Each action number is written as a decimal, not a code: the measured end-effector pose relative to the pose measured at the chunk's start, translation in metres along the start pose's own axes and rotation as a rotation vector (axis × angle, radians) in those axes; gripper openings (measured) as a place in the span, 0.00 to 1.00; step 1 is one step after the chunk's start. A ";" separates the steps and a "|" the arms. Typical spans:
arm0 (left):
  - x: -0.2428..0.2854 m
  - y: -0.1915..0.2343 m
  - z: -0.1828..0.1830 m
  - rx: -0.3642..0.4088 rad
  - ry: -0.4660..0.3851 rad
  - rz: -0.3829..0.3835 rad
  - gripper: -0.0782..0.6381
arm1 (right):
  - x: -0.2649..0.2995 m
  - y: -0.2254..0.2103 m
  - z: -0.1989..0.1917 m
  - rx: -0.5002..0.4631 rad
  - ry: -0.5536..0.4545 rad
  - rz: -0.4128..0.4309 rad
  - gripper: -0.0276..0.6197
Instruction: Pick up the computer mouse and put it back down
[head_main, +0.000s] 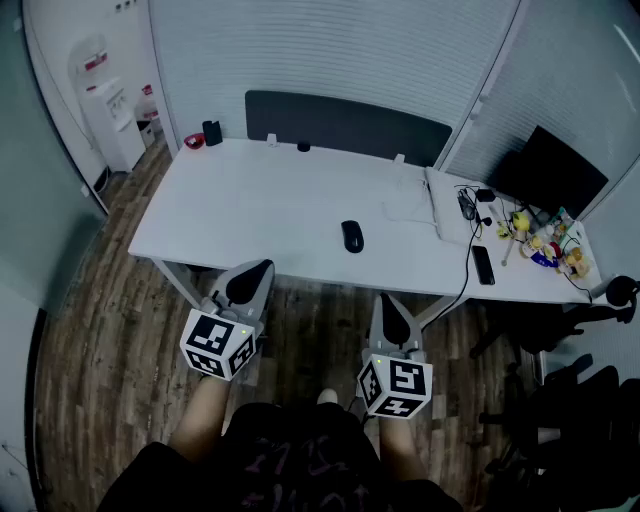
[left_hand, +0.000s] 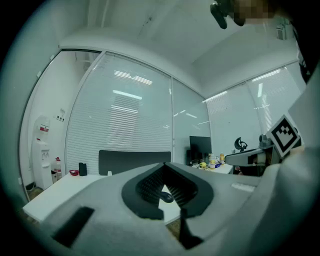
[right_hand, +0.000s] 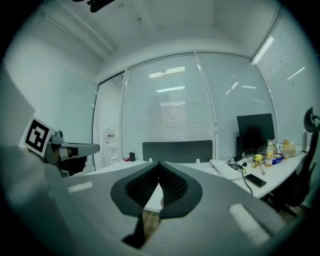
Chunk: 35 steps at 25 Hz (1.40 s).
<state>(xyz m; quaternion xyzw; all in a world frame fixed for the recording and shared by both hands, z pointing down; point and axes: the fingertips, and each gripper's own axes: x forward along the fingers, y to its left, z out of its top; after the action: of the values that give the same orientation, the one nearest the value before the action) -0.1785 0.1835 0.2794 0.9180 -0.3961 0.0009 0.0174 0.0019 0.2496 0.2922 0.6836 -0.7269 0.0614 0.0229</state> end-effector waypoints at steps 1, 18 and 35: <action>-0.001 0.001 0.000 0.000 0.000 -0.001 0.10 | 0.000 0.001 0.001 -0.001 -0.001 0.000 0.06; -0.011 0.007 -0.005 -0.003 0.012 -0.014 0.10 | -0.002 0.008 0.002 0.009 -0.016 -0.018 0.06; 0.000 0.019 -0.030 -0.007 0.056 -0.019 0.10 | 0.019 -0.001 -0.019 0.019 0.022 -0.021 0.06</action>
<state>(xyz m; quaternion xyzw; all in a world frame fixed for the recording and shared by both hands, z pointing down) -0.1924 0.1713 0.3099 0.9213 -0.3869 0.0249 0.0317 0.0011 0.2331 0.3129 0.6906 -0.7188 0.0757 0.0248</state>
